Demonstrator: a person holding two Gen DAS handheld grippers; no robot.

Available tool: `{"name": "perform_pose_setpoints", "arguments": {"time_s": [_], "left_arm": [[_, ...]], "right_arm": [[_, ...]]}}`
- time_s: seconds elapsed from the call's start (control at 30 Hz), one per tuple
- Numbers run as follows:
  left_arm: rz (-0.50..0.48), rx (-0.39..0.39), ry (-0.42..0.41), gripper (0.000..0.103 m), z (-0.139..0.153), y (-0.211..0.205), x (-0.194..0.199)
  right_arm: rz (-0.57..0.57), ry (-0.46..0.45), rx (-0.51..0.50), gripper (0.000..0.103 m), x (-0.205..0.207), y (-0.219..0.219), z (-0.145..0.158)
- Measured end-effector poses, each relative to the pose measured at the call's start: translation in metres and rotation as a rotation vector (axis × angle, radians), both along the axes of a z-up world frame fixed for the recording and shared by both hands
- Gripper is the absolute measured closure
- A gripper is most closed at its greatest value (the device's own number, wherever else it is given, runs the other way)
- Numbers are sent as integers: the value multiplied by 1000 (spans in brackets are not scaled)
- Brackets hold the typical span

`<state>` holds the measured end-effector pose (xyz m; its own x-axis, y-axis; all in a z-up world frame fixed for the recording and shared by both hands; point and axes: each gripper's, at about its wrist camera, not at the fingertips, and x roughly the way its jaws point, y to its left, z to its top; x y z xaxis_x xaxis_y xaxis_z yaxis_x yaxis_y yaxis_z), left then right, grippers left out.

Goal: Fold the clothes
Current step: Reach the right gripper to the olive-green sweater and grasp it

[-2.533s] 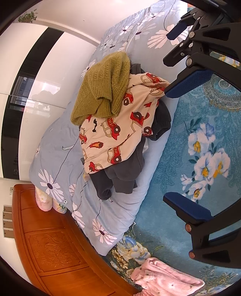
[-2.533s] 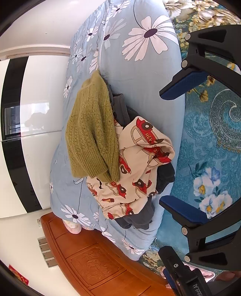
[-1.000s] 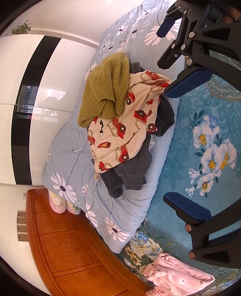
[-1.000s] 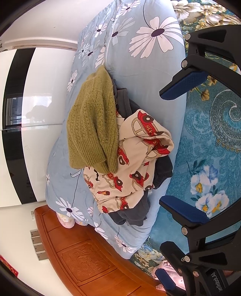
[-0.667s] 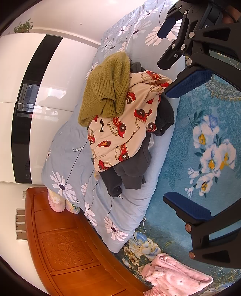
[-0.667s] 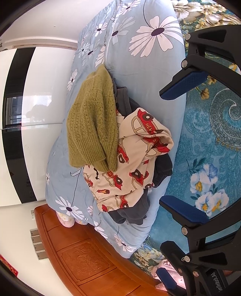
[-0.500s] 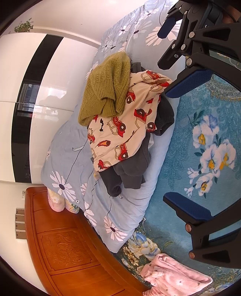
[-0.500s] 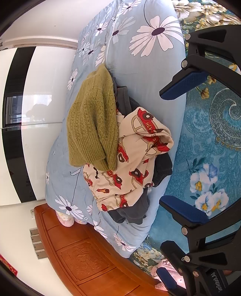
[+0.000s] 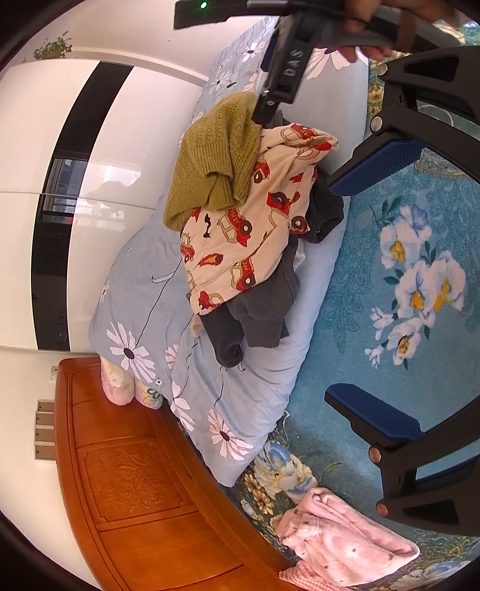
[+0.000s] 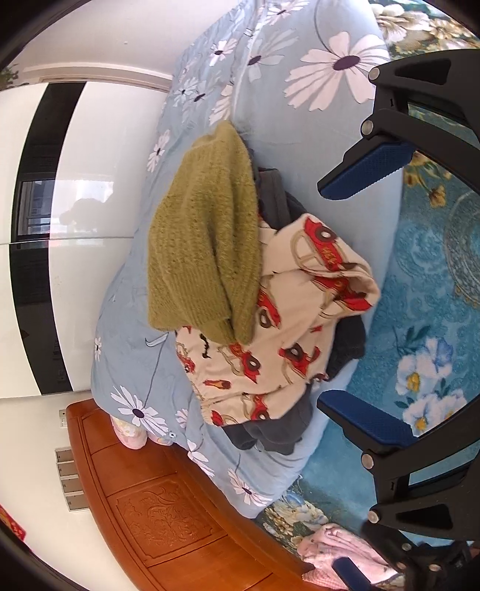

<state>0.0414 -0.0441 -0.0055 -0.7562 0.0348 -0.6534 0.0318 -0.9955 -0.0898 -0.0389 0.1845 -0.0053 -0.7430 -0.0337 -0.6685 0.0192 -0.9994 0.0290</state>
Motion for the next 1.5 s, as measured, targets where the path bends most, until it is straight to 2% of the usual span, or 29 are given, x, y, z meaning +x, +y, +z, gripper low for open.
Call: {"name": "perform_pose_setpoints", "arguments": {"time_s": [0.07,0.23,0.33,0.4,0.47,0.5,0.67,0.77,0.9,1.17,1.27,1.5], "left_arm": [[23,-4,11,0,0,-10,7],[60,-94,41,0,-5,-25,25],[76,-90,32,0,-9,-35,30],[87,-84,23,0,-11,-42,32],[96,-84,15,0,-13,-48,35],[102,-84,10,0,-13,-50,36],[170,-38,32,0,-12,-65,45],[192,2,52,0,-9,-71,52],[165,42,36,0,-4,-70,57],[157,69,84,0,16,-71,85],[148,121,84,0,22,-72,94],[131,88,87,0,27,-69,117]], "right_arm": [[13,-10,51,0,-29,-6,4],[40,-41,187,0,-97,-31,4],[20,-67,259,4,-131,-44,-2],[-18,-108,300,14,-148,-46,-10],[-77,-144,348,41,-159,-40,-16],[-106,-154,356,46,-162,-35,-17],[-240,-113,363,85,-157,6,11],[-257,-49,370,94,-141,27,40],[-235,68,408,100,-109,40,89],[-198,308,389,103,-22,44,185],[-153,333,413,103,1,41,208],[-78,182,236,103,3,39,150]]}}
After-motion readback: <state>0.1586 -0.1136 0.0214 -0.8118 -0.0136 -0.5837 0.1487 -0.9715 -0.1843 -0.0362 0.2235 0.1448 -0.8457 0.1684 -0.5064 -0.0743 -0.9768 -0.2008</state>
